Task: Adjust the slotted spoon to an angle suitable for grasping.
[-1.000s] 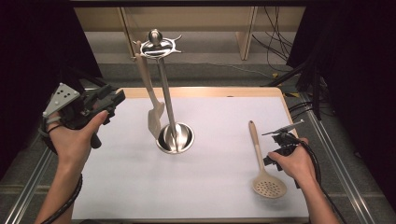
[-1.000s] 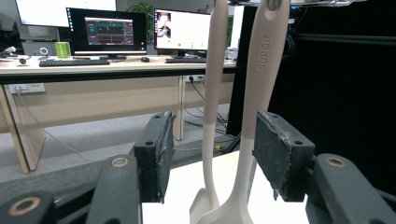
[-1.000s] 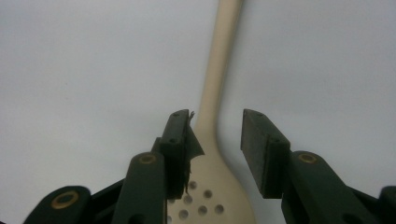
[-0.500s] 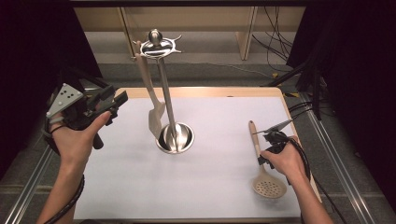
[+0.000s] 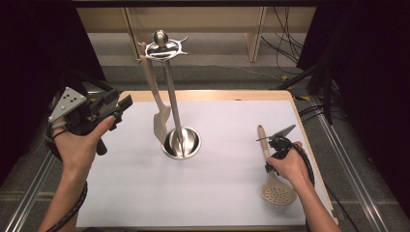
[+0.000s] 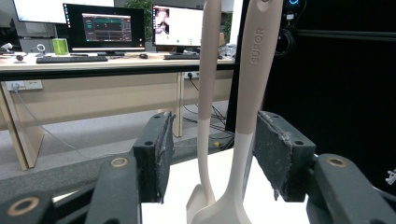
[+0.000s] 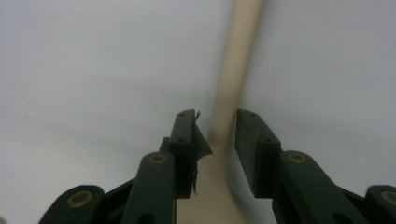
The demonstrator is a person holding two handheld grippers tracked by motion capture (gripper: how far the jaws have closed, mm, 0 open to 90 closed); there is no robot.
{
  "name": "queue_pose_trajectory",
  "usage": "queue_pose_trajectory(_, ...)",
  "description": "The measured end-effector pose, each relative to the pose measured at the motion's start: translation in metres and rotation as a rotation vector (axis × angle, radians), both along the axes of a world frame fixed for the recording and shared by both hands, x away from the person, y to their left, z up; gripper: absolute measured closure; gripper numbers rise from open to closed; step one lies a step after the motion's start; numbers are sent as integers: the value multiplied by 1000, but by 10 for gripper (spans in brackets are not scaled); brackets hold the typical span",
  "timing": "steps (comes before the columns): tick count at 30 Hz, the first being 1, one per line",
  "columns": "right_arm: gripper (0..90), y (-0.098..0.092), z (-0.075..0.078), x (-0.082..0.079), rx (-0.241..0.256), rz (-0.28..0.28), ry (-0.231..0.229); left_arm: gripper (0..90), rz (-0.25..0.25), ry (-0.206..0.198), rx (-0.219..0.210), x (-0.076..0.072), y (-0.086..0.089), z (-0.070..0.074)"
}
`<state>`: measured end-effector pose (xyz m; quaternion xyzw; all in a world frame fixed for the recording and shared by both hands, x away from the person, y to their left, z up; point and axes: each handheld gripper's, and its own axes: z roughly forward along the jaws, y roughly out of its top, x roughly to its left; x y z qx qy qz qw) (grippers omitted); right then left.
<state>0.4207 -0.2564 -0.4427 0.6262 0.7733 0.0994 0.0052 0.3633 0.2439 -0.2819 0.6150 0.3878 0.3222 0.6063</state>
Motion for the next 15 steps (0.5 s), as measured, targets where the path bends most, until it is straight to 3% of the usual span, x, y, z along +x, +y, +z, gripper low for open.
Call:
queue_pose_trajectory(2, 695, 4, 1, -1, 16, -46, 37, 465, -1, 0, 3, 0, 0, 0)
queue_pose_trajectory(10, 704, 6, -4, 3, -13, -18, 39, 464, -5, 4, 4, 0, -2, 0)
queue_pose_trajectory(14, 715, 9, -5, 4, -19, -42, 53, 464, -5, 6, 7, 0, -2, -1)
queue_pose_trajectory(15, 720, 7, -6, 4, -27, -24, 46, 464, -6, 6, 7, 0, -2, -1)
